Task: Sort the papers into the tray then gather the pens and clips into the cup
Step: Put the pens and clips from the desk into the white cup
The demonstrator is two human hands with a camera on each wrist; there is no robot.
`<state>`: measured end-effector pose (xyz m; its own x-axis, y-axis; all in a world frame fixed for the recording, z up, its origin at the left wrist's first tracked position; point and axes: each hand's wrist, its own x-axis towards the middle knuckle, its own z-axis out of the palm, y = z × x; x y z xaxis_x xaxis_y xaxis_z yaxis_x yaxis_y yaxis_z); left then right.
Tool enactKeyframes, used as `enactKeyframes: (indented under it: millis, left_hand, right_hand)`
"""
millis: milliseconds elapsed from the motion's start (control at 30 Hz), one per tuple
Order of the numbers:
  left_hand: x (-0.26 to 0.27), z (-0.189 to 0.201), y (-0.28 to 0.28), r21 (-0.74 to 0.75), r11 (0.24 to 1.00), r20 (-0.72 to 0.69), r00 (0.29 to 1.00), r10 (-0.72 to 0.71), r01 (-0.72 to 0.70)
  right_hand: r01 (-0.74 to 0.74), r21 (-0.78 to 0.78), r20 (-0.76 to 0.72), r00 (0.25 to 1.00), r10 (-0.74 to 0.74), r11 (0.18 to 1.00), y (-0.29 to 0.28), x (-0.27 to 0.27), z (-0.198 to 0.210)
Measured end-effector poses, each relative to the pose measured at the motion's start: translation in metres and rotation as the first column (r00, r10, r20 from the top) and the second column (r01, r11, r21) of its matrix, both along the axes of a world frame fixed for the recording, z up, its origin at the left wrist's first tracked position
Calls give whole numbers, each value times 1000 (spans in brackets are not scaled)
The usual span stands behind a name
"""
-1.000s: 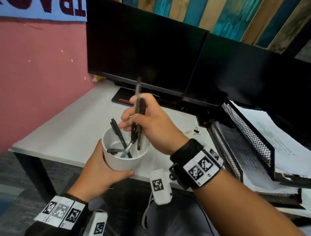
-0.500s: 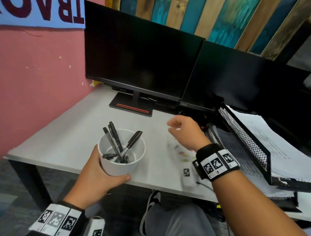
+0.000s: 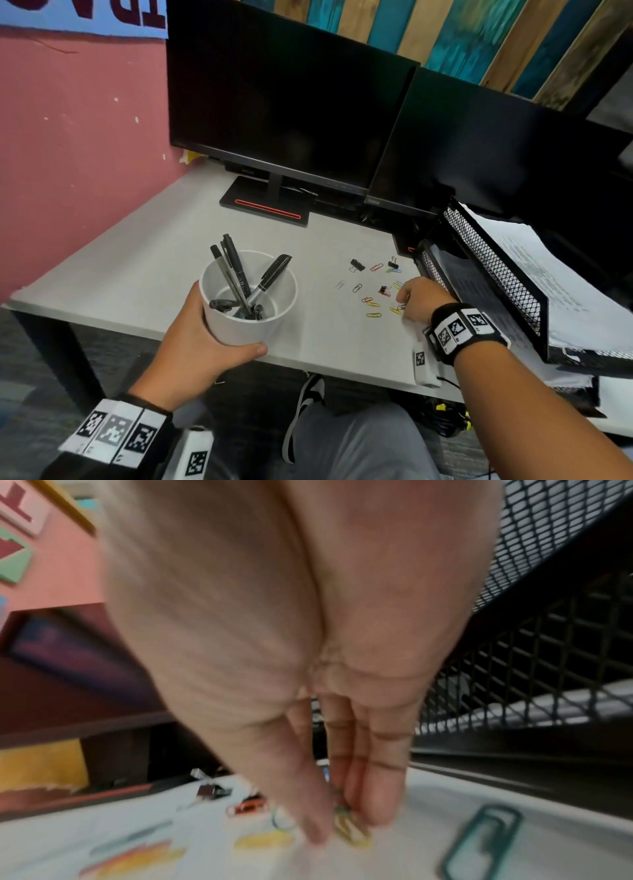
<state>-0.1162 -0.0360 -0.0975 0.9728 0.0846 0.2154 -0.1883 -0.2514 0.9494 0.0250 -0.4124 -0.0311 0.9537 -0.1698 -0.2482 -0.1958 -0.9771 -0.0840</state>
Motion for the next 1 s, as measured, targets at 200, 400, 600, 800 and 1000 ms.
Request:
enactKeyframes:
  millis: [200, 400, 600, 800, 1000]
  left_hand:
    - [0, 0, 0, -3, 1000, 8, 1000, 3, -3]
    - [1, 2, 3, -4, 1000, 17, 1000, 16, -16]
    - [2, 1, 4, 6, 999, 13, 999, 32, -32]
    - [4, -1, 7, -4, 1000, 11, 1000, 22, -22]
    - [2, 1, 1, 8, 1000, 14, 1000, 9, -9]
  right_hand:
    - [77, 138, 134, 986, -95, 987, -3, 2, -6]
    - [184, 602, 102, 948, -303, 777, -13, 6, 6]
    - [230, 867, -36, 915, -403, 443, -14, -4, 17]
    - [307, 886, -120, 876, -467, 347, -20, -5, 17]
    - [119, 42, -161, 981, -111, 992, -12, -15, 7]
